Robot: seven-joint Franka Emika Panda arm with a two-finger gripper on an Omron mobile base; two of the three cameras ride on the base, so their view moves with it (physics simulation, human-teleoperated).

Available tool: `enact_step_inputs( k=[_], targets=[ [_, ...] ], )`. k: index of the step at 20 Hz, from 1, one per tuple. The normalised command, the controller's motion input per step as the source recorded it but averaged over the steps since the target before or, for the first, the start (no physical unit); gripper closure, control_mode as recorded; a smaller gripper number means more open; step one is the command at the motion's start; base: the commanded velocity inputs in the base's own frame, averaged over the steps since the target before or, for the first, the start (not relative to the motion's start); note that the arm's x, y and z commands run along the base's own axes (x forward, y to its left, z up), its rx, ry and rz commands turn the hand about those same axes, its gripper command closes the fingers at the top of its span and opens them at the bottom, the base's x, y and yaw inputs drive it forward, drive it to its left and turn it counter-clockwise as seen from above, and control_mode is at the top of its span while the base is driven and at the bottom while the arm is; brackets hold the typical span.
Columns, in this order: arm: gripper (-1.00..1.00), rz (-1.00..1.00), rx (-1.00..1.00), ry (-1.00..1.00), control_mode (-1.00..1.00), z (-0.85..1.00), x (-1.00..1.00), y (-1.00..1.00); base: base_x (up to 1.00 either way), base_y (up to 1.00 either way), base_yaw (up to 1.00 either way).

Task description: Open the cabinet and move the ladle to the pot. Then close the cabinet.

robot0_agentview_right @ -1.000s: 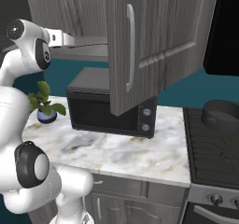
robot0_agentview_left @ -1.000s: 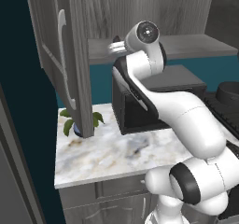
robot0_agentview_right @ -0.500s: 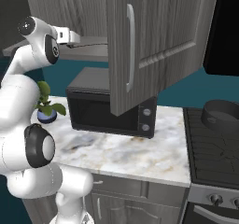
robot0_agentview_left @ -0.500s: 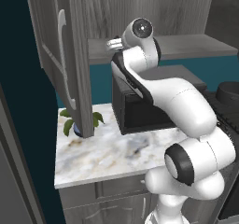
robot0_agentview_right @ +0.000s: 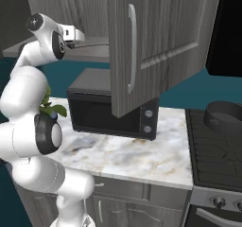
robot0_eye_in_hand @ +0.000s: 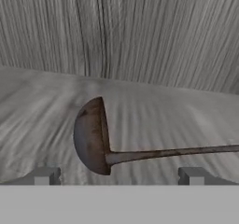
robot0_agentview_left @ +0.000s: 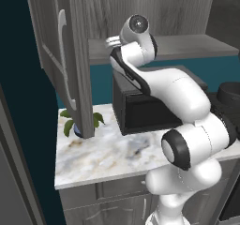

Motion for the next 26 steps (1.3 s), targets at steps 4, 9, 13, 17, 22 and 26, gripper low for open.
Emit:
enact_step_inputs(
  k=[4, 9, 13, 17, 22, 26],
  targets=[
    [-1.0, 0.0, 0.0, 0.0, -1.0, -0.04, 0.13, 0.13, 0.0, 0.0, 0.0],
    [-1.0, 0.0, 0.0, 0.0, -1.0, -0.13, 0.08, 0.22, 0.0, 0.0, 0.0],
    [-1.0, 0.0, 0.0, 0.0, -1.0, -0.05, 0.14, 0.05, 0.0, 0.0, 0.0],
    [-1.0, 0.0, 0.0, 0.0, -1.0, 0.0, 0.27, 0.0, 0.0, 0.0, 0.0],
    [-1.0, -0.01, 0.0, 0.01, -1.0, -0.05, 0.32, 0.03, 0.0, 0.0, 0.0],
    [-1.0, -0.01, 0.0, 0.03, -1.0, -0.17, 0.22, 0.05, 0.0, 0.0, 0.0]
  ],
)
